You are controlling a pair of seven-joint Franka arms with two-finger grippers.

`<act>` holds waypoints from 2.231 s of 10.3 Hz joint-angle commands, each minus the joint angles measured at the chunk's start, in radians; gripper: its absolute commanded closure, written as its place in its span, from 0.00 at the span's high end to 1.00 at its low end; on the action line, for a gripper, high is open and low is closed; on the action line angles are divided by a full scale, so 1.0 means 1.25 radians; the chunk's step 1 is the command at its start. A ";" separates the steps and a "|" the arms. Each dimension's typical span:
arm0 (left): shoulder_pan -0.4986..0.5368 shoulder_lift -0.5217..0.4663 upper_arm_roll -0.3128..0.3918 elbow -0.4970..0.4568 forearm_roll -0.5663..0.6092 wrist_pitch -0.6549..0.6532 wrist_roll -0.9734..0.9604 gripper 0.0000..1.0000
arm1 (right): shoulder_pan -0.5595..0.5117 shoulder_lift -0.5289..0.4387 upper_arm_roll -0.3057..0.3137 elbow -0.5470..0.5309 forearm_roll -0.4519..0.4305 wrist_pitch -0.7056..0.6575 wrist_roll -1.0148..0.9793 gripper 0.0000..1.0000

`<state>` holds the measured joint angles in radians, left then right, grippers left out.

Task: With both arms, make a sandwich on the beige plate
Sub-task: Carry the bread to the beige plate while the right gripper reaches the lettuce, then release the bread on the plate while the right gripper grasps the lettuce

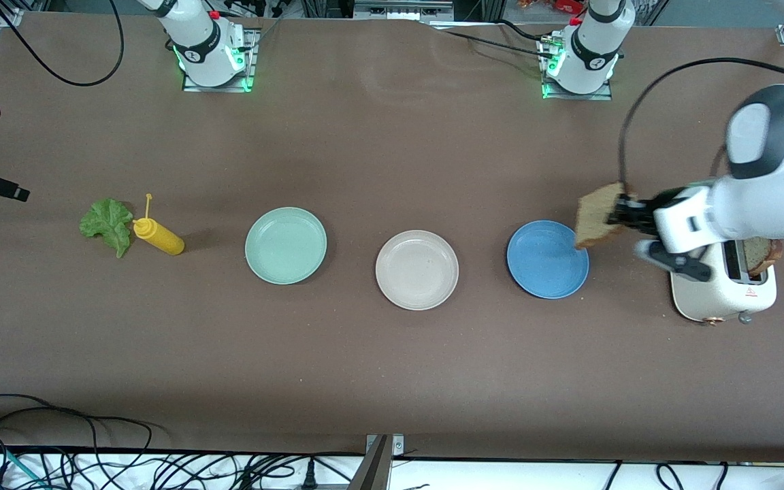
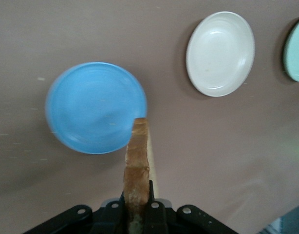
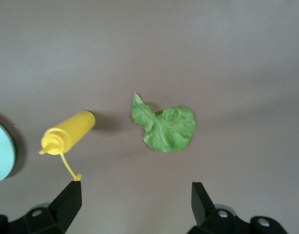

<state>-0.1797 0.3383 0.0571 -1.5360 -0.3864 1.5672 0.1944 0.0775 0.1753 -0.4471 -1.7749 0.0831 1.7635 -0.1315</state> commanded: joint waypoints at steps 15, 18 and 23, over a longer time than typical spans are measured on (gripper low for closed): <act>-0.250 0.339 0.011 0.112 -0.503 0.462 -0.158 0.00 | -0.041 0.256 0.005 -0.254 0.016 0.534 -0.213 1.00; -0.262 0.348 0.011 0.111 -0.498 0.470 -0.158 0.00 | -0.040 0.256 0.025 -0.249 0.041 0.539 -0.208 1.00; -0.261 0.365 0.012 0.110 -0.497 0.472 -0.158 0.00 | -0.040 0.267 0.029 -0.249 0.111 0.533 -0.211 1.00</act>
<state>-0.5010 0.7711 0.0623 -1.4266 -0.9823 2.1566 -0.0013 0.0321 0.5059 -0.4170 -2.0856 0.1935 2.4254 -0.3713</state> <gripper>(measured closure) 0.894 0.000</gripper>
